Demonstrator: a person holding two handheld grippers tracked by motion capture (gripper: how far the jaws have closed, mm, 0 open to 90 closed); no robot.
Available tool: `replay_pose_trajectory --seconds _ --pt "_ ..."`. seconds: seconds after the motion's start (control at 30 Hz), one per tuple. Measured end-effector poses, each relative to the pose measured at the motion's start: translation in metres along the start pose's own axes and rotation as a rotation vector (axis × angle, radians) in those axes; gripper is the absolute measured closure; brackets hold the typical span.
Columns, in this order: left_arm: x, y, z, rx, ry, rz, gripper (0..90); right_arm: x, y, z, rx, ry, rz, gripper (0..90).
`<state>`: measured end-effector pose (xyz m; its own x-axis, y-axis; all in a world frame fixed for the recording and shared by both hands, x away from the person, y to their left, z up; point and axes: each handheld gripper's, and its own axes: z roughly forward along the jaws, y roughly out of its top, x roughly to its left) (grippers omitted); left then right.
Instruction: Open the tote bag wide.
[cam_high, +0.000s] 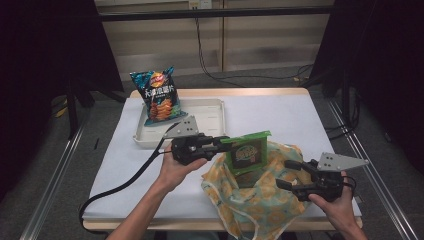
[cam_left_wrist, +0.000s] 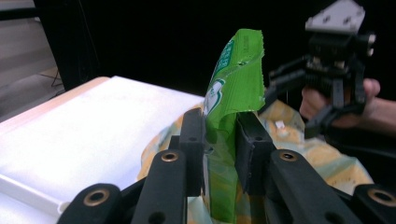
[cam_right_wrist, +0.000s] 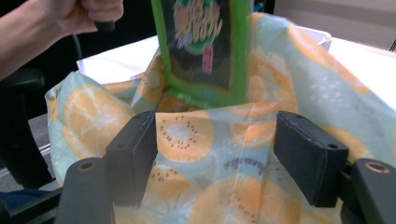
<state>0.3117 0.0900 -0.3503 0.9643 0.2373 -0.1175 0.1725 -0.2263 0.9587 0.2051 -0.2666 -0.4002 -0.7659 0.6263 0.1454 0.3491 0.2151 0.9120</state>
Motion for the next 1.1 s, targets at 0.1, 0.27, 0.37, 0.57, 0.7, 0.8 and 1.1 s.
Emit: replay_pose_trajectory --seconds 0.1,0.27,0.37,0.57,0.7,0.8,1.1 --pt "0.002 0.004 -0.004 -0.005 0.000 0.002 75.0 0.002 -0.002 0.003 0.005 0.005 0.000 29.9" --pt "0.008 0.010 -0.010 -0.019 0.008 -0.007 75.1 0.003 0.000 0.005 0.007 0.011 -0.008 29.0" --pt "0.010 0.015 -0.013 -0.037 0.001 -0.011 75.1 0.003 -0.001 0.006 0.010 0.014 -0.008 28.1" --pt "0.017 0.020 -0.018 -0.043 0.015 -0.022 75.1 0.003 -0.001 0.006 0.008 0.008 -0.005 24.2" --pt "0.021 0.022 -0.019 -0.063 0.005 -0.040 75.2 0.003 -0.001 0.006 0.007 0.006 -0.003 23.2" --pt "0.021 0.026 -0.020 -0.063 0.003 -0.030 75.3 0.003 -0.002 0.006 0.010 0.005 0.001 22.4" --pt "0.029 0.040 -0.027 -0.110 0.013 -0.022 75.3 0.001 -0.001 0.007 0.008 -0.009 0.001 20.5"
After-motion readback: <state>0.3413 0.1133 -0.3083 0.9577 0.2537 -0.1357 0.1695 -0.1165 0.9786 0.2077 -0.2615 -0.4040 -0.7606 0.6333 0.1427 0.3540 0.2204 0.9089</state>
